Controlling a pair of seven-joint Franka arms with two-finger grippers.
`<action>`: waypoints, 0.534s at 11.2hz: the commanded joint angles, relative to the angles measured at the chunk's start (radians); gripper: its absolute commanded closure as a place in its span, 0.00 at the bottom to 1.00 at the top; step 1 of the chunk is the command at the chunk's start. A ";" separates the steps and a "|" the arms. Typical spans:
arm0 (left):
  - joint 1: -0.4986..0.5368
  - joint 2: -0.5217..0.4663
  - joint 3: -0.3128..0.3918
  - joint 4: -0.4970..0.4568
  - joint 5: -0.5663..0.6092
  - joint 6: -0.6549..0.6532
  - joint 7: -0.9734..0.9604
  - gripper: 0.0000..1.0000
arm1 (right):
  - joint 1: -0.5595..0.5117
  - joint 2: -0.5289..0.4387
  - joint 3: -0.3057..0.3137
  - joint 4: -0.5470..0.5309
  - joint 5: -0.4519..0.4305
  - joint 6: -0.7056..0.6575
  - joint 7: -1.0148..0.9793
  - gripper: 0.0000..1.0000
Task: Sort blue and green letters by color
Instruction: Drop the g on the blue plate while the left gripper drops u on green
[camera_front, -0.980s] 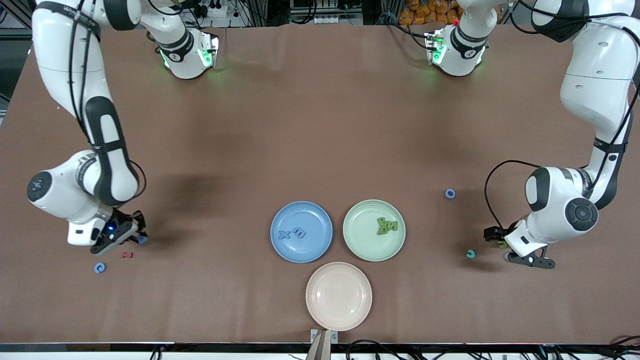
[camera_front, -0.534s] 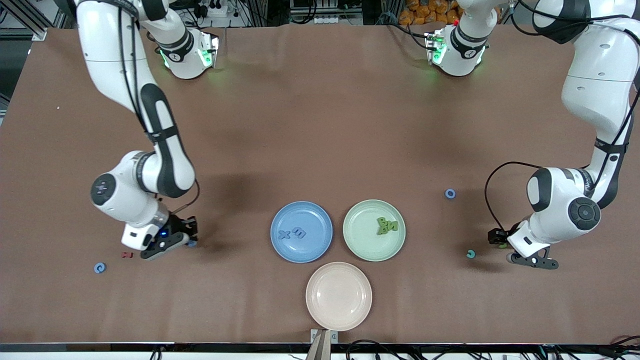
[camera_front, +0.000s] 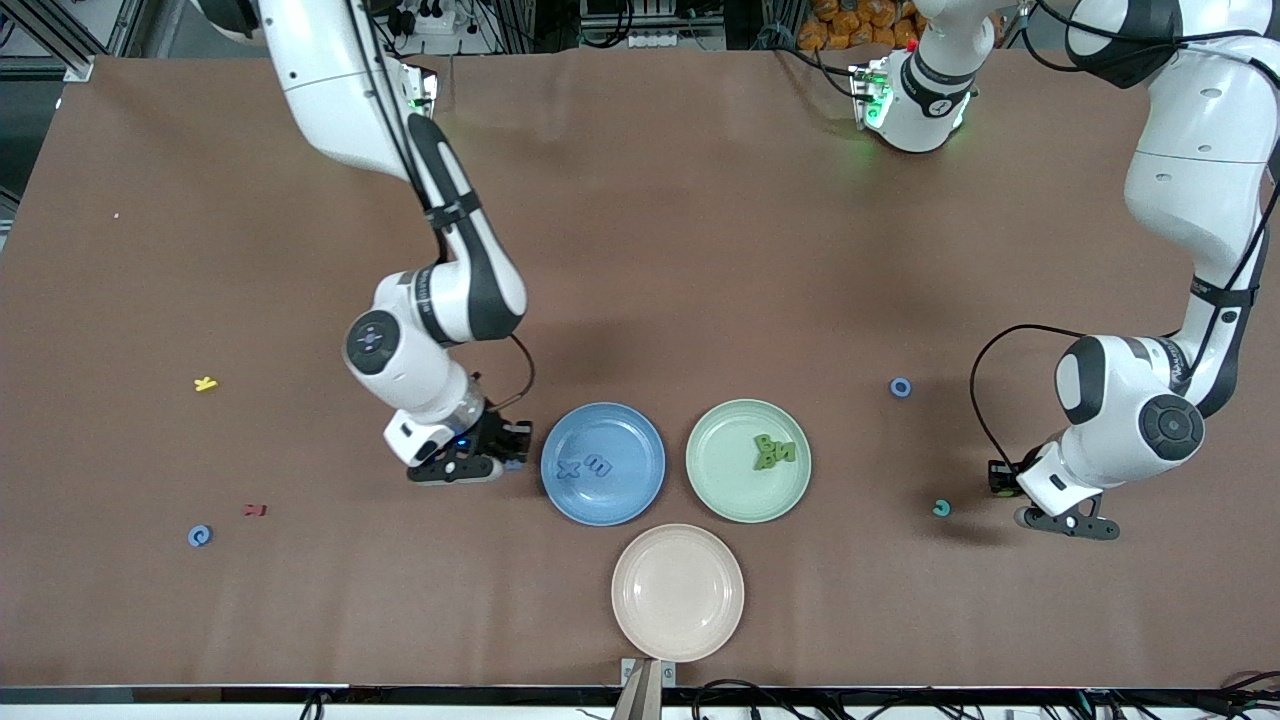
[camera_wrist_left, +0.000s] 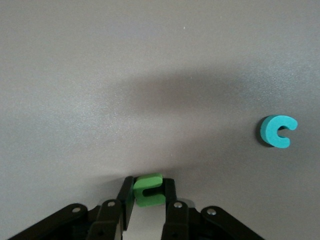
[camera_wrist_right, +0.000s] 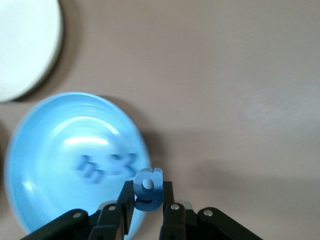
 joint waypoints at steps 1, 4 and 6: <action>0.000 -0.011 -0.014 0.008 0.014 0.009 -0.015 1.00 | 0.023 0.076 0.037 0.128 0.020 -0.007 0.318 1.00; -0.084 -0.069 -0.010 0.005 -0.057 -0.041 -0.108 1.00 | 0.023 0.113 0.072 0.162 0.022 0.000 0.456 0.56; -0.169 -0.098 -0.003 0.005 -0.075 -0.081 -0.243 1.00 | 0.026 0.113 0.072 0.162 0.019 0.002 0.456 0.00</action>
